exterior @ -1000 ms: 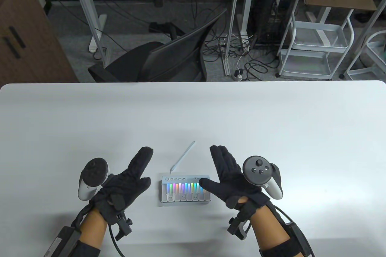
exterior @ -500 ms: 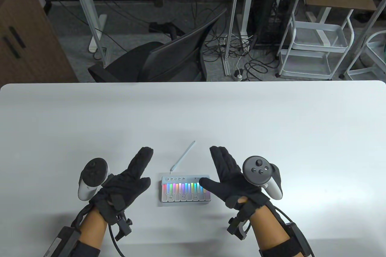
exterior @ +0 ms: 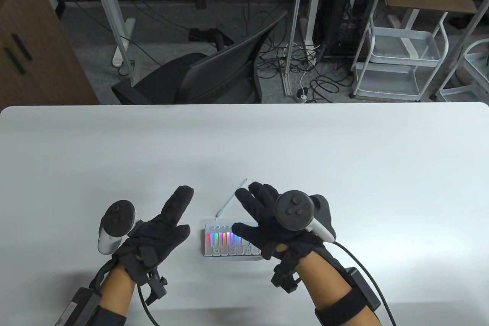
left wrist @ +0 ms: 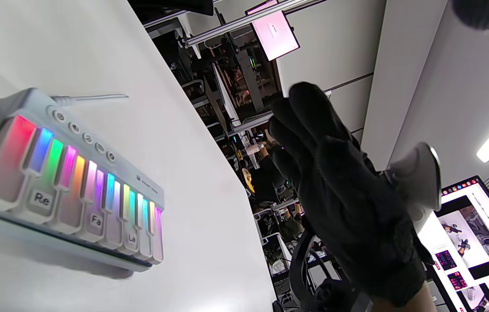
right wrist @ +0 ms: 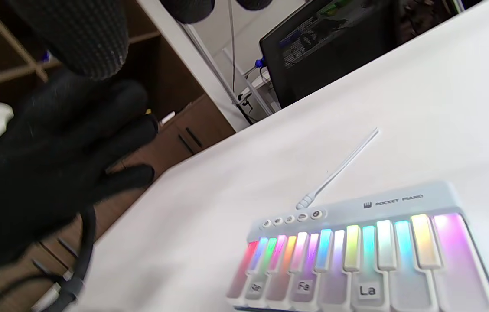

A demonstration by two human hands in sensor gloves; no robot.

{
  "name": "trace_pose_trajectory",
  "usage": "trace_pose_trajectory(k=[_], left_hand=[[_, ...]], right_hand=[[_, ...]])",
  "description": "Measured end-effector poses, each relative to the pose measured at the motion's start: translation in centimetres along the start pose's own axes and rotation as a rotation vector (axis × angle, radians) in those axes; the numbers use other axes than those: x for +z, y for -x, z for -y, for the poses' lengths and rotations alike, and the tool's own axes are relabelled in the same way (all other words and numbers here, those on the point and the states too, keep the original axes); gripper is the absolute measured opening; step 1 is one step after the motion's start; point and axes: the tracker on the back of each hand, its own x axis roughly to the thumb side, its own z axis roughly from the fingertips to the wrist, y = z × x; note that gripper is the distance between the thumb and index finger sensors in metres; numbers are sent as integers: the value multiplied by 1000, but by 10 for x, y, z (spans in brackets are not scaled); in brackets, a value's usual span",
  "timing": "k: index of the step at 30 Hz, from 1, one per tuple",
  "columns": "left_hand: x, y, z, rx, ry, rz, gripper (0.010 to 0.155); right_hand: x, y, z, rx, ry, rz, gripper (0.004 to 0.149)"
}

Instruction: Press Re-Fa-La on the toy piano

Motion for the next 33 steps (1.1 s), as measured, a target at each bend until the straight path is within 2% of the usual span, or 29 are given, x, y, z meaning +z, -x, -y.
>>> trace_pose_trajectory(k=[7,18,27,33], left_hand=[[0,0,0,2,2,3,92],[1,0,0,3,4,0,91],[0,0,0,-2,5,1,91],[0,0,0,-3,4,1,91]], right_hand=[[-14,-16,-45,196,-124,27,70],[-16,2,-98,317,-328,-18,66],[-18,4,-116,361,-399,-21,63],[-19,4,-118,380,-399,-21,62]])
